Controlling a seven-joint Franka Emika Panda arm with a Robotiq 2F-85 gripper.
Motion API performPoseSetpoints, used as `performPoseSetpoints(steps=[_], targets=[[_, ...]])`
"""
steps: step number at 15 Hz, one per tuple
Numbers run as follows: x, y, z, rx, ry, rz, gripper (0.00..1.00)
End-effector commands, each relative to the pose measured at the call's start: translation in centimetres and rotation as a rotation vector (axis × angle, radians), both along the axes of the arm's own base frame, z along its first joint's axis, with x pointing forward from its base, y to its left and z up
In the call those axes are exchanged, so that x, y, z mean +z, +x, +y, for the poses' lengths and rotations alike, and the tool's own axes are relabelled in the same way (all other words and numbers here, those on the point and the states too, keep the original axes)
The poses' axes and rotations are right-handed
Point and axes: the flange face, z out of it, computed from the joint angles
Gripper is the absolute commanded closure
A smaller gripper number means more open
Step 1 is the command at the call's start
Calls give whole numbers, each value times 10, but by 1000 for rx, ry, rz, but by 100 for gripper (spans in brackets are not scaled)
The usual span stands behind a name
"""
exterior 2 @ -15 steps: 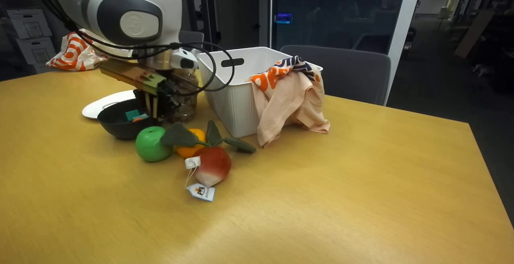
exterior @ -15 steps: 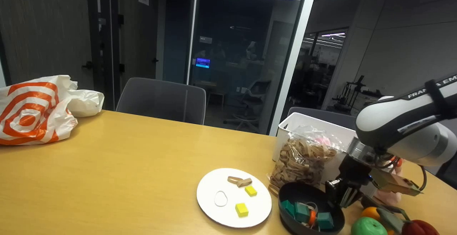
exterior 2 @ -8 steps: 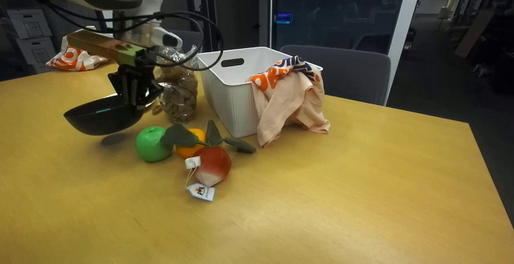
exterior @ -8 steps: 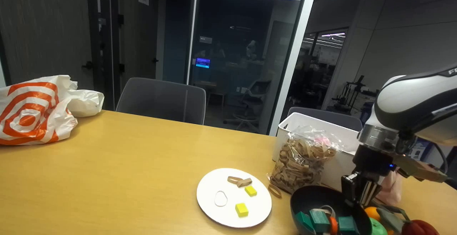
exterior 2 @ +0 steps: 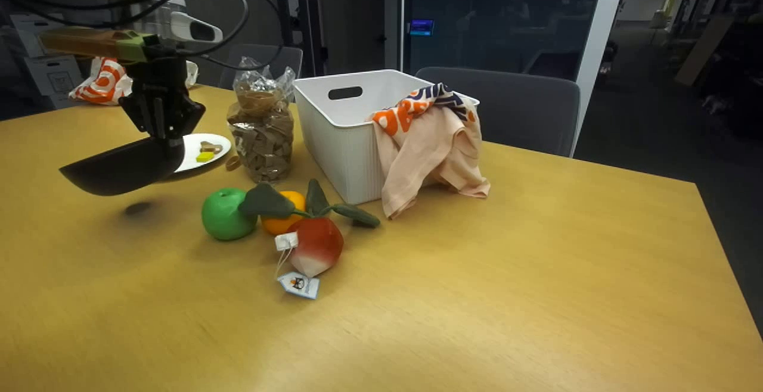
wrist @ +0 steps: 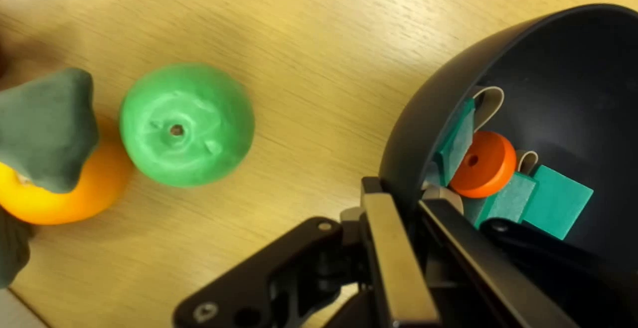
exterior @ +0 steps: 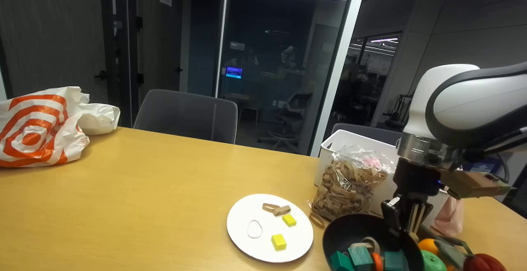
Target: Pour the items in the black bowl onto the white plate then put the fruits and radish in the bowl.
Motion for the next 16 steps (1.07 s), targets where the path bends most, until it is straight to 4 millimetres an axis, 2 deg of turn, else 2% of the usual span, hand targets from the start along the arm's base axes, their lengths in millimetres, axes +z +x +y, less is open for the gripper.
performPoseSetpoints(steps=[1, 4, 7, 11, 16], targets=[[14, 4, 47, 26, -78, -43, 90], [27, 9, 80, 47, -131, -108, 90], [38, 22, 103, 67, -196, -210, 91], [43, 45, 118, 95, -312, -348, 91], [32, 61, 139, 136, -418, -461, 92]])
